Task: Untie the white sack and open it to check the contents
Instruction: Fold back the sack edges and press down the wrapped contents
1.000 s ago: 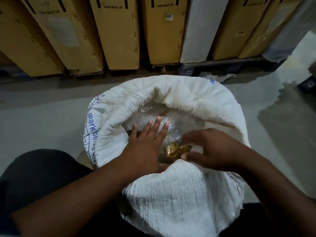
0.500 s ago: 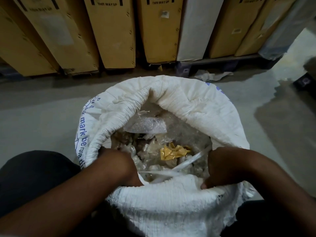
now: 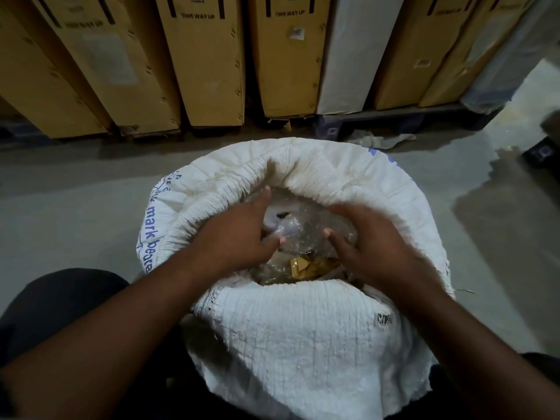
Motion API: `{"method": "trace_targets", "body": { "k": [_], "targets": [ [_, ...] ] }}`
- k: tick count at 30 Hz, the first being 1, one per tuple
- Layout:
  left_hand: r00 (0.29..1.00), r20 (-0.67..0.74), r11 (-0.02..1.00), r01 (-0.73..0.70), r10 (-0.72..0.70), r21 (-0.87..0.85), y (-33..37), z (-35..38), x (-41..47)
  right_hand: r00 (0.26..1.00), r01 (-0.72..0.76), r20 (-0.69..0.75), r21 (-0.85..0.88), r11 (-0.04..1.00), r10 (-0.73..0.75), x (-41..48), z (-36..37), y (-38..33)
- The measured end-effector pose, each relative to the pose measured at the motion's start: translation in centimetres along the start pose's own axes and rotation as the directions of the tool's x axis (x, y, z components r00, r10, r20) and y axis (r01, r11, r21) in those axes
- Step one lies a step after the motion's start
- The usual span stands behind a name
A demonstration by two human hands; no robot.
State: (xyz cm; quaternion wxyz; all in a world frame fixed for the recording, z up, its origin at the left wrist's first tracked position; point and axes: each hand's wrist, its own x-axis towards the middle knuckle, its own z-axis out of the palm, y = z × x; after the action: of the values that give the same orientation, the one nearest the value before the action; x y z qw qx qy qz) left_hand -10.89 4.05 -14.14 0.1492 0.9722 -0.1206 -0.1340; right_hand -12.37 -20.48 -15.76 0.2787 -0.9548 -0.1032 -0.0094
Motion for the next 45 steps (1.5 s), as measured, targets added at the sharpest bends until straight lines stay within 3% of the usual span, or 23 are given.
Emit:
{"method": "trace_targets", "body": {
  "k": [5, 10, 14, 17, 22, 35, 45],
  "targets": [
    [0.97, -0.241, 0.965, -0.092, 0.03, -0.247, -1.5, 0.2, 1.6, 0.995, -0.039, -0.09, -0.013, 0.999, 0.037, 1.0, -1.0, 1.4],
    [0.903, -0.427, 0.971, -0.054, -0.053, -0.233, -2.3, 0.2, 2.1, 0.993, -0.06, -0.108, -0.045, 0.997, 0.055, 1.7, -1.3, 2.7],
    [0.93, -0.368, 0.981, -0.062, -0.009, -0.182, -2.5, 1.1, 2.1, 0.999, -0.032, -0.022, -0.122, 0.992, 0.029, 1.3, -1.0, 2.3],
    [0.952, -0.302, 0.988, -0.099, 0.058, -0.121, -2.0, 2.0, 1.8, 0.998, 0.032, -0.04, -0.123, 0.992, -0.037, 1.0, -0.7, 1.3],
    [0.928, -0.342, 0.975, -0.194, 0.147, -0.109, -1.0, 1.6, 1.4, 0.995, 0.043, -0.093, 0.058, 0.997, -0.037, 1.3, -0.5, 0.0],
    [0.934, -0.343, 0.993, -0.069, 0.099, 0.099, -2.9, 1.9, 3.2, 1.0, -0.018, -0.014, 0.02, 1.0, 0.018, 3.0, -0.5, 1.9],
    [0.847, -0.531, 0.988, 0.083, -0.001, 0.131, -5.3, 0.0, 3.2, 0.998, -0.041, -0.045, -0.027, 0.999, 0.04, 3.5, -2.5, 3.8]
  ]
}}
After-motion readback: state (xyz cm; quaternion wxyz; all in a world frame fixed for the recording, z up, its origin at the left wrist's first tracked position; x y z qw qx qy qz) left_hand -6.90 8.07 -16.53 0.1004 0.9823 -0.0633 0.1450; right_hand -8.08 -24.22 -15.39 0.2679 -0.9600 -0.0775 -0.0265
